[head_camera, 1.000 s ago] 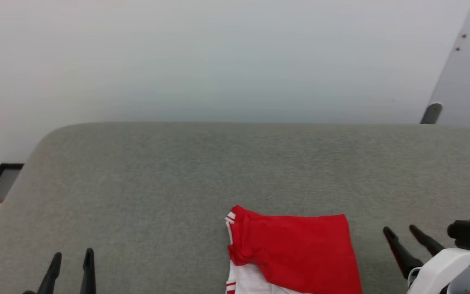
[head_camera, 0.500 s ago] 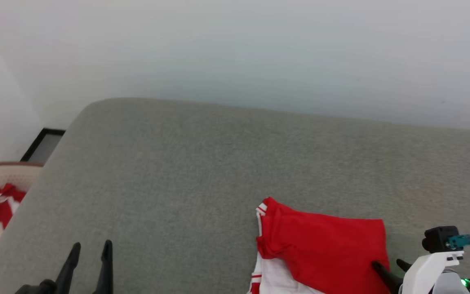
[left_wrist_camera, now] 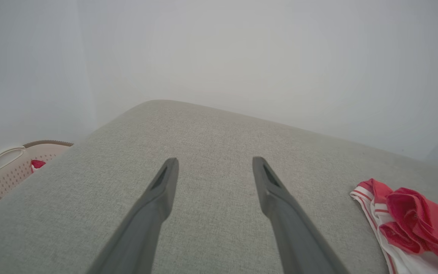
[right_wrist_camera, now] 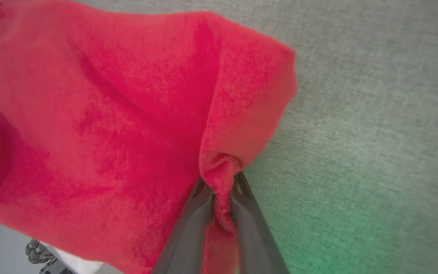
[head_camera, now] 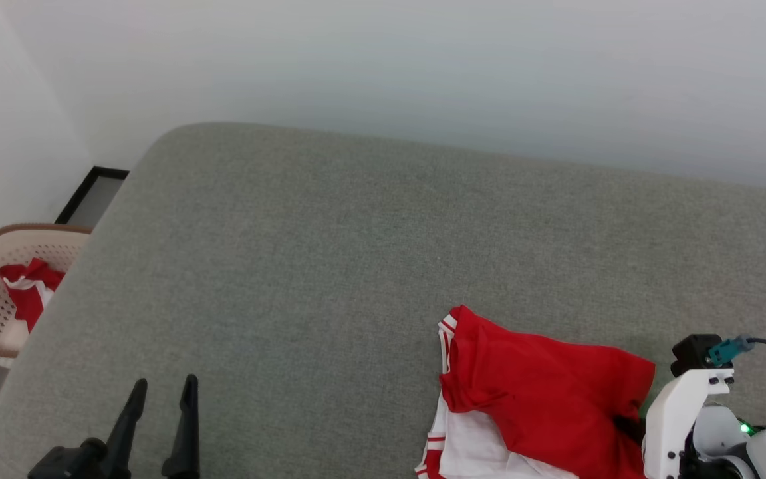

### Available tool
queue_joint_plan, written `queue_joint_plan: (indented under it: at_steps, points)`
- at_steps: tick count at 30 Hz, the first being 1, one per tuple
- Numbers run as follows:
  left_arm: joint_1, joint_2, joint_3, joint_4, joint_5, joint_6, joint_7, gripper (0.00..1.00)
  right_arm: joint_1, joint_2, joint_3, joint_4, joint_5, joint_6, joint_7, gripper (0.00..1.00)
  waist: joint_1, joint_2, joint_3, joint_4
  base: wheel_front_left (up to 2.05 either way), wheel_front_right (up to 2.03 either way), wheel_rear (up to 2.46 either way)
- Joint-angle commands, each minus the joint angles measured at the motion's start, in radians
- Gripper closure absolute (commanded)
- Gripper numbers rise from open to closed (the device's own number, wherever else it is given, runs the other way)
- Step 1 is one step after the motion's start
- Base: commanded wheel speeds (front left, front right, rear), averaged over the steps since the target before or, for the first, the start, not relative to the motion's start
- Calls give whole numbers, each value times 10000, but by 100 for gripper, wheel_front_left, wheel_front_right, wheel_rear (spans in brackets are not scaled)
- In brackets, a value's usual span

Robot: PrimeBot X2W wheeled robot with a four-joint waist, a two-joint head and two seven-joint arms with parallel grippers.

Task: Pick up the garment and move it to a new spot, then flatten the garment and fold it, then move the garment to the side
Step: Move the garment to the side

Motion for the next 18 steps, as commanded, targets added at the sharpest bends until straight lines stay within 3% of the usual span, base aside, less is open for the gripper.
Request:
queue_joint_plan:
  at_steps: [1, 18]
  points:
    - [-95, -25, 0, 33, -38, -25, -43, 0, 60, 52, 179, 165, 82, -4, 68, 100, 0, -1, 52, 15, 0, 0, 0]
    - [-368, 37, -92, 173, 50, -41, -148, 0, -1276, -1537, 1369, -1606, 126, -7, 341, 100, 0, -1, 52, -604, 0, 0, 0]
